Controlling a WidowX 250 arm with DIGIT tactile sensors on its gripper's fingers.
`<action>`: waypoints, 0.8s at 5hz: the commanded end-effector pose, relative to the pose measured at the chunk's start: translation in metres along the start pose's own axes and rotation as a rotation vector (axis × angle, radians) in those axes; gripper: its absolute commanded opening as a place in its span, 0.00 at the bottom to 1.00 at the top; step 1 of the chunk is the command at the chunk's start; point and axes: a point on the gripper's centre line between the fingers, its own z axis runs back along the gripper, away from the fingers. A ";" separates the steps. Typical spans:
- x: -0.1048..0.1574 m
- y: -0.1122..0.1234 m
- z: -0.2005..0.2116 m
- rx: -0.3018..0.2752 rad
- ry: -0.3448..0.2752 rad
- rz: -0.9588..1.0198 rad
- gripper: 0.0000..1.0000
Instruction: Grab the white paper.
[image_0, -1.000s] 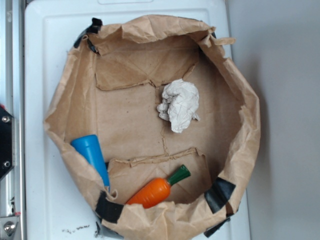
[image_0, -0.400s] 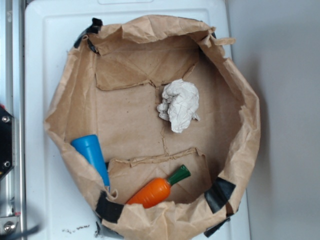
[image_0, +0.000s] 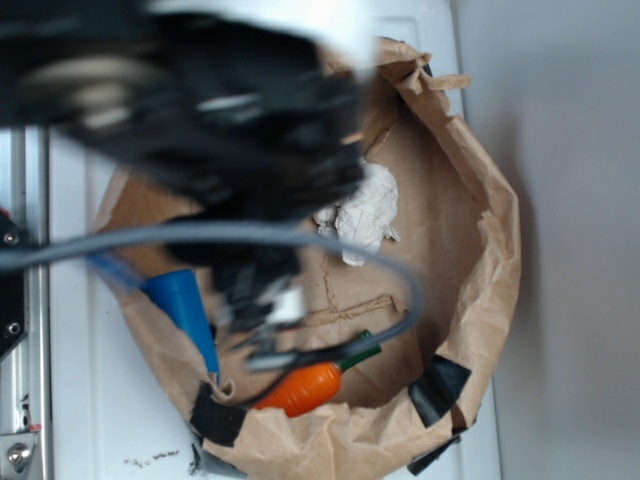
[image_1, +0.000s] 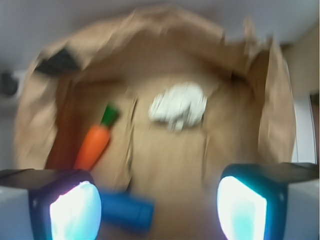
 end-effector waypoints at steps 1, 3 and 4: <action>0.007 0.006 0.016 0.006 -0.058 0.010 1.00; -0.016 0.001 0.000 0.033 -0.071 0.037 1.00; -0.011 0.006 -0.018 0.046 -0.070 0.034 1.00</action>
